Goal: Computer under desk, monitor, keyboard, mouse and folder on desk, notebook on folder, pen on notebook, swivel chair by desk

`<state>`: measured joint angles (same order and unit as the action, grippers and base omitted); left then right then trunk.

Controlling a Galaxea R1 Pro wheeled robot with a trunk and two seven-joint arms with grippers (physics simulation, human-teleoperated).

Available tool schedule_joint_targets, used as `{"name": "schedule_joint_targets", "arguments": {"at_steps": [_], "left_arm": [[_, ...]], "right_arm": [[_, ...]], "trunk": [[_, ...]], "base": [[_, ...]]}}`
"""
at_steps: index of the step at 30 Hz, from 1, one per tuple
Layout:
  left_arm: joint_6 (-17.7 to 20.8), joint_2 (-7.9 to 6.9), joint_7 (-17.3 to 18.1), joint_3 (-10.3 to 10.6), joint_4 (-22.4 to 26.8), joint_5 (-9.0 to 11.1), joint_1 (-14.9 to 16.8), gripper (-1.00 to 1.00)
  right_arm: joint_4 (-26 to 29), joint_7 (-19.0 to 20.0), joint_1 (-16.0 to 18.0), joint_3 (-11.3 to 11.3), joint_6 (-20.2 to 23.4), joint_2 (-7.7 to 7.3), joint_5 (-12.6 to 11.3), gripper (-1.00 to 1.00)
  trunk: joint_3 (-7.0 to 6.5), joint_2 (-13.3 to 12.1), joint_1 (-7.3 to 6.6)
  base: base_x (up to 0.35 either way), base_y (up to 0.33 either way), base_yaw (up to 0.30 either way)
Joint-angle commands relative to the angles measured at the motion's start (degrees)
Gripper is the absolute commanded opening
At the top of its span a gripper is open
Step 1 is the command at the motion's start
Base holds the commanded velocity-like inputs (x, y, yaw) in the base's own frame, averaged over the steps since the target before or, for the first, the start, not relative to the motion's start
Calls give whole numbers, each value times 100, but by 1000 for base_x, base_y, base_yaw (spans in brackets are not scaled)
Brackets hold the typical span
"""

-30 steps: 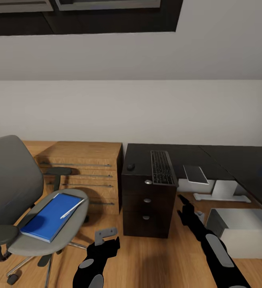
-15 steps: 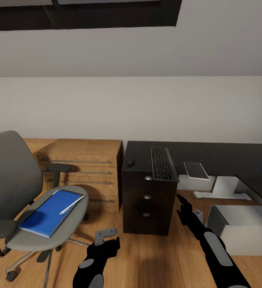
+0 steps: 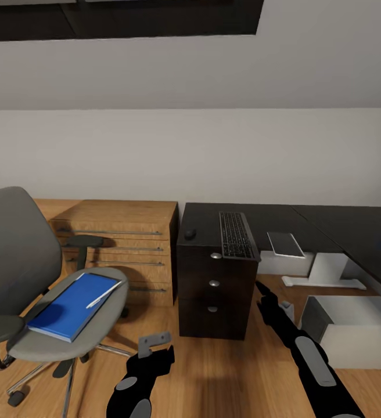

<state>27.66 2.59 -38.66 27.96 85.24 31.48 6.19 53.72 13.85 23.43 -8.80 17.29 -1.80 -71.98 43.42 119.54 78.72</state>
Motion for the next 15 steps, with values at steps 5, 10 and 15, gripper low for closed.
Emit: {"name": "schedule_joint_targets", "arguments": {"at_steps": [5,10,15], "left_arm": [[5,-9,-37,5,-10,43,5,100],[3,-12,-29,7,-15,42,5,100],[3,-13,-28,7,-16,42,5,100]], "right_arm": [[-2,147,3,-6,55,11,6,100],[-2,187,3,7,70,25,13,100],[-2,189,3,9,80,29,8,100]], "trunk": [[6,3,-1],[-48,-118,-67],[-138,-318,-177]], "base": [[0,0,0],[0,0,0],[0,0,0]]}}
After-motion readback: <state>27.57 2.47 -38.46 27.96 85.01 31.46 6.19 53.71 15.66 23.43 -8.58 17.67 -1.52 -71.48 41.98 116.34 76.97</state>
